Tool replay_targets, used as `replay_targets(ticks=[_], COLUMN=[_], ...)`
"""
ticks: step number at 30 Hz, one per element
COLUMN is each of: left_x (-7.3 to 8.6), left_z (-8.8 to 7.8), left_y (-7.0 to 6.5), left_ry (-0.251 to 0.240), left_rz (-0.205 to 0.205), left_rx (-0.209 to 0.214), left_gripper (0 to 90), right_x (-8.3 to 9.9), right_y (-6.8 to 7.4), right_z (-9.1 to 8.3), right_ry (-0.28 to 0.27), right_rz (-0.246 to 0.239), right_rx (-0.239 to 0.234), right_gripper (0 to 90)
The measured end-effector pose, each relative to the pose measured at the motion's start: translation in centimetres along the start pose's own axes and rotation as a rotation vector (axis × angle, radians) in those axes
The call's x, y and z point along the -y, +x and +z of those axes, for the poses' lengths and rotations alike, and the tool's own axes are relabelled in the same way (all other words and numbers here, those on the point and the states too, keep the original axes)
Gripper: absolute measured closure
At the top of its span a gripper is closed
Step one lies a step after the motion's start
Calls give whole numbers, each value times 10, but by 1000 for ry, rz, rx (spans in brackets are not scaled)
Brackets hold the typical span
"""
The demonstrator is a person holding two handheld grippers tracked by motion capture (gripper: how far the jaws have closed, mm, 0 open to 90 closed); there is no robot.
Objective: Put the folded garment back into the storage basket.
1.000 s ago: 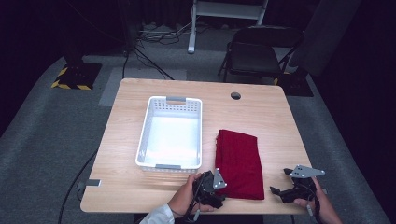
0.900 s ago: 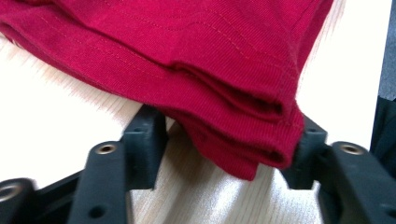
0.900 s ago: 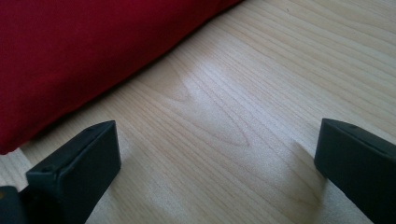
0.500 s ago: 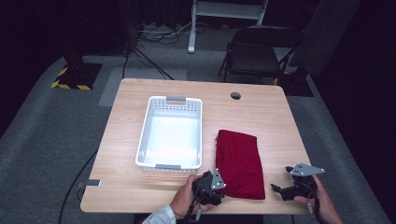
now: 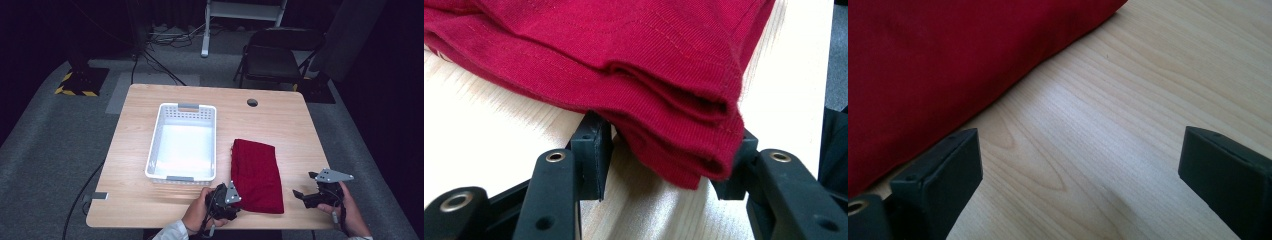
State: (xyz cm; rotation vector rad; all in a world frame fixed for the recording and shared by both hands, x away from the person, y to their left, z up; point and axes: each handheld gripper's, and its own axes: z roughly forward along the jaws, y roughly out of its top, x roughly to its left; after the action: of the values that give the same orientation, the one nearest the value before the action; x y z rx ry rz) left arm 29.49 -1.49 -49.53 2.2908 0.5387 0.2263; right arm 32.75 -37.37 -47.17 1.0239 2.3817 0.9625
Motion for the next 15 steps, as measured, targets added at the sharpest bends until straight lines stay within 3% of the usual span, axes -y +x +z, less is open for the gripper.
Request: replay_targets(ticks=[15], left_x=[1], left_z=[0], left_y=[0], left_ry=[-6], left_rz=[-3], left_rx=[2], left_gripper=[502], right_x=[-17], right_y=[7], right_z=[3], right_ry=[4], right_rz=[-33], right_rx=[-4], right_gripper=[46])
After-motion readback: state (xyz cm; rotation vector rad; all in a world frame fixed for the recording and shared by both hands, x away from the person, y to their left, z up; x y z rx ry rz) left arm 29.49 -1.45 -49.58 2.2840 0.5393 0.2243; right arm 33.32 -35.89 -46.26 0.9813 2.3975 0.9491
